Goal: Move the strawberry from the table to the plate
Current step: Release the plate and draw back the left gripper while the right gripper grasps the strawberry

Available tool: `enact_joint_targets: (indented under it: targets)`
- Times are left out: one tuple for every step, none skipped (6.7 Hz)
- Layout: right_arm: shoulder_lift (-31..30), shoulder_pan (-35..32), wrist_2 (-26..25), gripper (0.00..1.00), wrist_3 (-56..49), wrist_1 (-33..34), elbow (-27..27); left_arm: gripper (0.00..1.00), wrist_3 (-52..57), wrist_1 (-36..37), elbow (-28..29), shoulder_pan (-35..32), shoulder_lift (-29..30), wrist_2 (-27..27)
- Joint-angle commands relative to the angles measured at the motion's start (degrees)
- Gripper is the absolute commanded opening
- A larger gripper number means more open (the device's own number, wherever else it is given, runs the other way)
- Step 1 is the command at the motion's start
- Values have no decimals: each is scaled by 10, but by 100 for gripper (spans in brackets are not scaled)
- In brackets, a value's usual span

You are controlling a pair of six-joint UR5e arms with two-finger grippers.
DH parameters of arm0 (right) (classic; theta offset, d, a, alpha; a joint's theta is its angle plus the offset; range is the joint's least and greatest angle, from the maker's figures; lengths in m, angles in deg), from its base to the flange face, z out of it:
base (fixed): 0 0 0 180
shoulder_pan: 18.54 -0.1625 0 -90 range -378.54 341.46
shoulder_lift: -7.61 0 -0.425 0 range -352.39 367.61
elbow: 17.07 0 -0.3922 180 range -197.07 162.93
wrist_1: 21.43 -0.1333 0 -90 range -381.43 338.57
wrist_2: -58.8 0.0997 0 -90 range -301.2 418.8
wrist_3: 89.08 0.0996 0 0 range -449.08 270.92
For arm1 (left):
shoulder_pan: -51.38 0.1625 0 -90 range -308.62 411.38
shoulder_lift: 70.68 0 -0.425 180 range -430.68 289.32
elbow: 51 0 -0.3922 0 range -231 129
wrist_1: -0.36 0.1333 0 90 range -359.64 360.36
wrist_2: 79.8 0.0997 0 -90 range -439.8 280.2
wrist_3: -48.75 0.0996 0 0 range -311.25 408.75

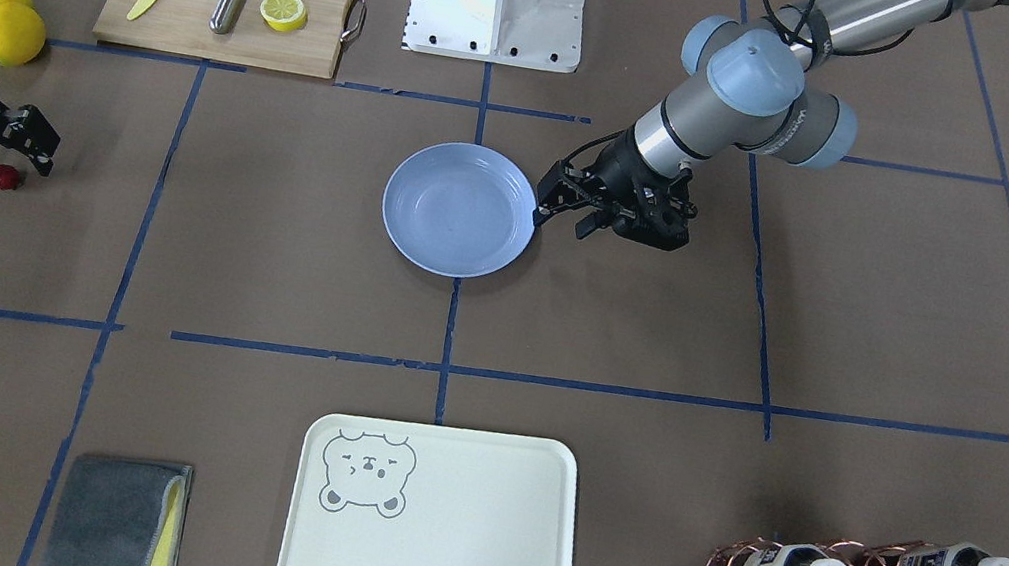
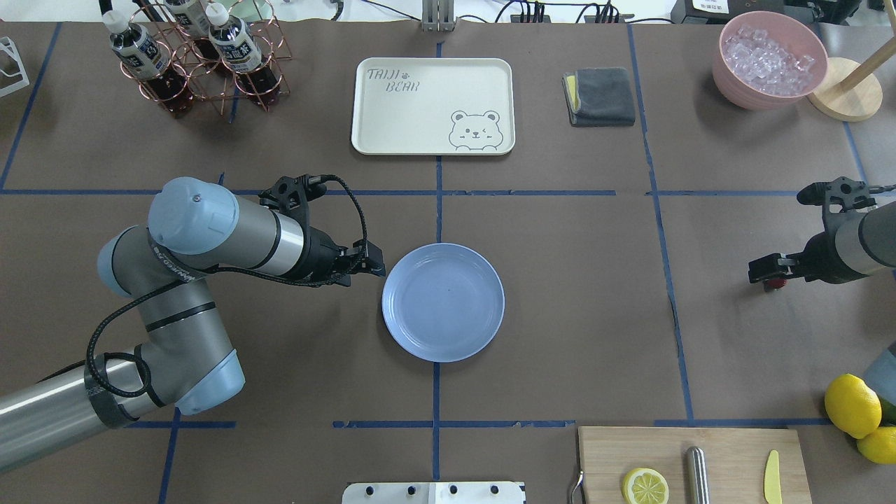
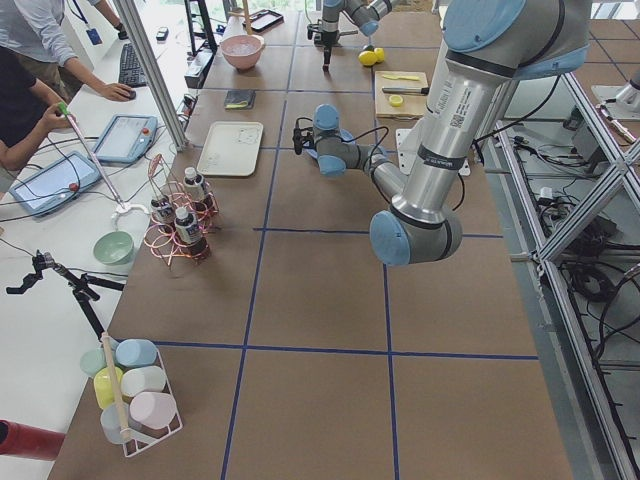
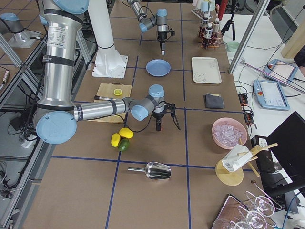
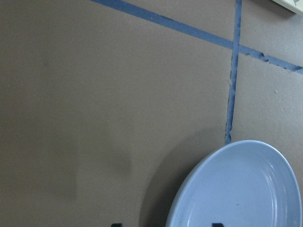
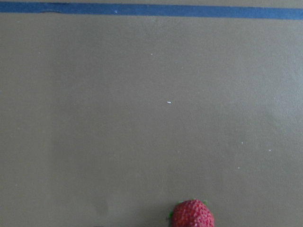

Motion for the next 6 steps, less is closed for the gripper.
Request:
enact_joint_targets:
  targets:
    - [2, 0, -1, 95, -2, -4, -19, 71, 0, 0, 0, 0, 0, 0]
    - [-6, -1, -1, 92, -2, -11, -18, 71, 0, 0, 0, 0, 0, 0]
    - [-6, -1, 0, 87, 2, -11, -18, 71, 0, 0, 0, 0, 0, 0]
    - [-6, -1, -1, 75, 3, -11, -18, 71, 0, 0, 0, 0, 0, 1]
    - [-5, -1, -1, 62, 3, -11, -19, 72, 0, 0, 0, 0, 0, 1]
    - [-5, -1, -2, 54, 3, -11, -19, 72, 0, 0, -1, 0, 0, 1]
